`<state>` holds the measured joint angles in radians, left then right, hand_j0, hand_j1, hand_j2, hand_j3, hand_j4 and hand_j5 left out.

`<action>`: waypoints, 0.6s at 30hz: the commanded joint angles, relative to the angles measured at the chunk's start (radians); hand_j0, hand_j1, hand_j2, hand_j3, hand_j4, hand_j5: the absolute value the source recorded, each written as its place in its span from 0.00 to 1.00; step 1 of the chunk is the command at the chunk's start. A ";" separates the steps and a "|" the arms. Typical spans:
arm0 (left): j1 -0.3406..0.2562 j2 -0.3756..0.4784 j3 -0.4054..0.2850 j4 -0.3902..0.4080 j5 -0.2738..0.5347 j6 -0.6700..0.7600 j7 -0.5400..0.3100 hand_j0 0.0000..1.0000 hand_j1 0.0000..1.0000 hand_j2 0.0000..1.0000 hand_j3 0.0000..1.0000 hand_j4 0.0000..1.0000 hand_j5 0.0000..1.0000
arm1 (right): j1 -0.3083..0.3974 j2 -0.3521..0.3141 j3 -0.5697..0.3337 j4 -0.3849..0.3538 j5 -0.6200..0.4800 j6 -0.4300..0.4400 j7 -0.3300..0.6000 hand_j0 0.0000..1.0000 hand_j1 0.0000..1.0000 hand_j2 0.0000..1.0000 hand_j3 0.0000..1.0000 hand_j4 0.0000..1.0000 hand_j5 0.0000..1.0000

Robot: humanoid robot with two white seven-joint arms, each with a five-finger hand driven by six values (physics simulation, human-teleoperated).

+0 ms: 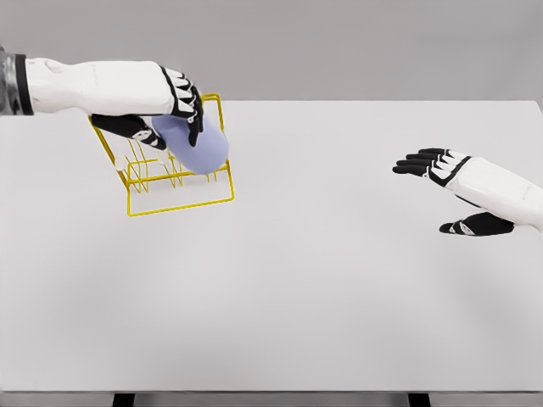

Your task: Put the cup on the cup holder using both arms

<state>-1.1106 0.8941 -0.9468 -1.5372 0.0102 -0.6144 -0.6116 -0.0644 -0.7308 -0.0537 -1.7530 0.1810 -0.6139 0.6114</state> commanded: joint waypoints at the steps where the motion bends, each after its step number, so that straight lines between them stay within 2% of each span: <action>1: 0.000 -0.004 0.002 0.019 0.004 0.003 0.001 0.48 0.48 0.48 0.48 0.48 0.48 | 0.000 -0.001 0.000 0.000 -0.008 0.003 -0.001 1.00 1.00 1.00 1.00 1.00 1.00; 5: 0.000 -0.004 0.002 0.019 -0.025 0.003 0.001 0.55 0.55 0.55 0.55 0.55 0.55 | 0.000 -0.001 0.000 0.000 -0.006 0.003 -0.001 1.00 1.00 1.00 1.00 1.00 1.00; 6: 0.000 -0.004 0.002 0.020 -0.025 0.003 0.001 0.60 0.60 0.60 0.60 0.60 0.60 | 0.000 -0.001 0.000 0.000 -0.008 0.003 -0.001 1.00 1.00 1.00 1.00 1.00 1.00; 7: 0.000 -0.004 0.002 0.020 -0.027 0.003 0.001 0.66 0.66 0.66 0.66 0.66 0.66 | 0.000 -0.001 0.000 0.000 -0.006 0.003 -0.001 1.00 1.00 1.00 1.00 1.00 1.00; 8: 0.000 -0.004 0.002 0.020 -0.035 0.003 0.001 0.87 0.87 0.87 0.87 0.87 0.87 | 0.000 -0.001 0.000 0.000 -0.006 0.003 -0.001 1.00 1.00 1.00 1.00 1.00 1.00; 9: 0.000 -0.006 0.003 0.019 -0.039 0.003 0.001 0.95 0.95 0.95 0.95 0.95 0.95 | 0.000 -0.001 0.000 0.000 -0.006 0.003 -0.001 1.00 1.00 1.00 1.00 1.00 1.00; 12: 0.000 -0.004 0.005 0.019 -0.039 0.003 0.001 0.99 0.99 0.99 0.99 0.99 0.99 | 0.000 -0.001 0.000 0.000 -0.008 0.003 -0.001 1.00 1.00 1.00 1.00 1.00 1.00; 15: -0.002 -0.004 0.008 0.012 -0.033 0.003 0.001 0.99 0.99 0.99 0.99 0.99 0.99 | 0.000 -0.001 0.000 0.000 -0.006 0.003 -0.001 1.00 1.00 1.00 1.00 1.00 1.00; 17: -0.002 0.008 0.014 -0.017 -0.021 0.003 0.001 0.99 0.99 0.99 0.99 0.99 0.99 | 0.000 -0.001 0.000 0.000 -0.006 0.003 -0.001 1.00 1.00 1.00 1.00 1.00 1.00; 18: 0.002 0.009 0.042 -0.049 -0.018 0.003 0.001 0.99 0.99 0.99 0.99 0.99 0.99 | 0.000 -0.001 0.000 0.000 -0.008 0.003 -0.001 1.00 1.00 1.00 1.00 1.00 1.00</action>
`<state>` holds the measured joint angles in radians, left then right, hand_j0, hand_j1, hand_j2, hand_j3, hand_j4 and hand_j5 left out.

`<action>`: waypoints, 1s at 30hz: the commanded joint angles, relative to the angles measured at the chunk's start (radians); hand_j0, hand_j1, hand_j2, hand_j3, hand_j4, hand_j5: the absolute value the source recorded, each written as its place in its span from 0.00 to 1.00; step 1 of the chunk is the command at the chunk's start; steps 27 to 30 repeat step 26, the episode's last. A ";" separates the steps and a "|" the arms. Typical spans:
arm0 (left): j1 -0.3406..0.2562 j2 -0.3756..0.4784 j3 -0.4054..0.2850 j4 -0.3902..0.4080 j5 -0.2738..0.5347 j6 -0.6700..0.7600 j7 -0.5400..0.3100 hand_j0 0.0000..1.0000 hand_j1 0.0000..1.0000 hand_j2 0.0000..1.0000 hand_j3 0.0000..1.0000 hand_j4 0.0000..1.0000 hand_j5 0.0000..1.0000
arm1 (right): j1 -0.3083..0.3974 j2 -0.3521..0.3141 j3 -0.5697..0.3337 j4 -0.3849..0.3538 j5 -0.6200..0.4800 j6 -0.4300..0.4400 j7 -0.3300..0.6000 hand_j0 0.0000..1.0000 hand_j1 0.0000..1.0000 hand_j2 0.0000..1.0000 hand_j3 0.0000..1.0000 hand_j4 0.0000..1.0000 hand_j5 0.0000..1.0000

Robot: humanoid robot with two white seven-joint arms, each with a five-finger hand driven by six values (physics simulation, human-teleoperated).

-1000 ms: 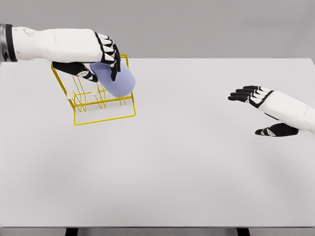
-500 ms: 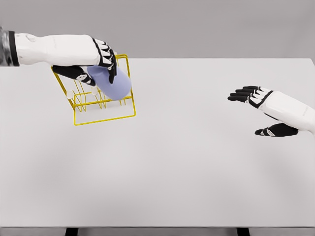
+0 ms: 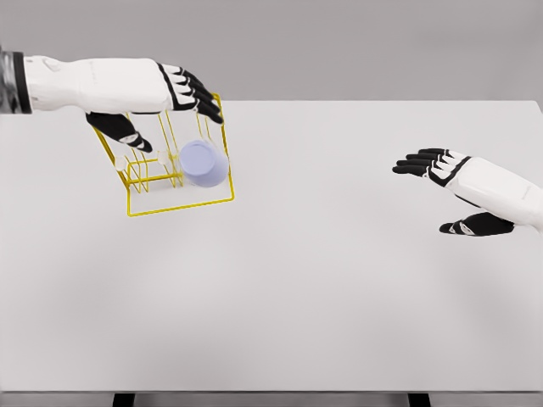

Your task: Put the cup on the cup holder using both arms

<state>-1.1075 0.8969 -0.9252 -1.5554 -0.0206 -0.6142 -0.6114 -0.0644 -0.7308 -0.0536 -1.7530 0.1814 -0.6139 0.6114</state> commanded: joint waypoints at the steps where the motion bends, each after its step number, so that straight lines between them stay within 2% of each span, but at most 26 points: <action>1: 0.002 0.011 0.037 -0.061 0.037 0.003 0.001 0.99 0.99 0.99 0.99 0.99 0.99 | 0.000 -0.001 0.000 0.000 -0.008 0.003 -0.001 1.00 1.00 1.00 1.00 1.00 1.00; 3: 0.005 0.082 0.040 -0.136 0.162 0.003 0.001 0.99 0.99 0.99 0.99 0.99 0.99 | 0.000 -0.001 0.000 0.000 -0.007 0.003 -0.001 1.00 1.00 1.00 1.00 1.00 1.00; 4: 0.009 0.103 0.042 -0.155 0.195 0.003 0.001 0.99 0.99 0.99 0.99 0.99 0.99 | 0.000 -0.001 0.000 0.000 -0.007 0.003 -0.001 1.00 1.00 1.00 1.00 1.00 1.00; 5: 0.014 0.137 0.043 -0.172 0.277 0.003 0.001 0.99 0.99 0.99 0.99 0.99 0.99 | 0.000 -0.001 0.000 0.000 -0.007 0.003 -0.001 1.00 1.00 1.00 1.00 1.00 1.00; 8: 0.018 0.206 0.040 -0.172 0.454 0.003 0.001 1.00 1.00 1.00 1.00 1.00 1.00 | 0.000 -0.001 0.000 0.000 -0.007 0.003 -0.001 1.00 1.00 1.00 1.00 1.00 1.00; 9: 0.032 0.220 0.039 -0.172 0.484 0.003 0.001 1.00 1.00 1.00 1.00 1.00 1.00 | 0.000 -0.001 0.000 0.000 -0.007 0.003 -0.001 1.00 1.00 1.00 1.00 1.00 1.00; 15: 0.236 0.226 0.040 -0.184 0.715 0.003 0.001 1.00 1.00 1.00 1.00 1.00 1.00 | 0.000 -0.001 0.000 0.000 -0.008 0.003 -0.001 1.00 1.00 1.00 1.00 1.00 1.00; 17: 0.291 0.243 0.042 -0.186 0.761 0.003 0.001 1.00 1.00 1.00 1.00 1.00 1.00 | 0.000 -0.001 0.000 0.000 -0.008 0.003 -0.001 1.00 1.00 1.00 1.00 1.00 1.00; 24: 0.403 0.261 0.043 -0.190 0.758 0.003 0.001 1.00 1.00 1.00 1.00 1.00 1.00 | 0.000 -0.001 0.000 0.000 -0.007 0.003 -0.001 1.00 1.00 1.00 1.00 1.00 1.00; 30: 0.419 0.261 0.043 -0.190 0.755 0.003 0.001 1.00 1.00 1.00 1.00 1.00 1.00 | 0.000 -0.001 0.000 0.000 -0.008 0.003 -0.001 1.00 1.00 1.00 1.00 1.00 1.00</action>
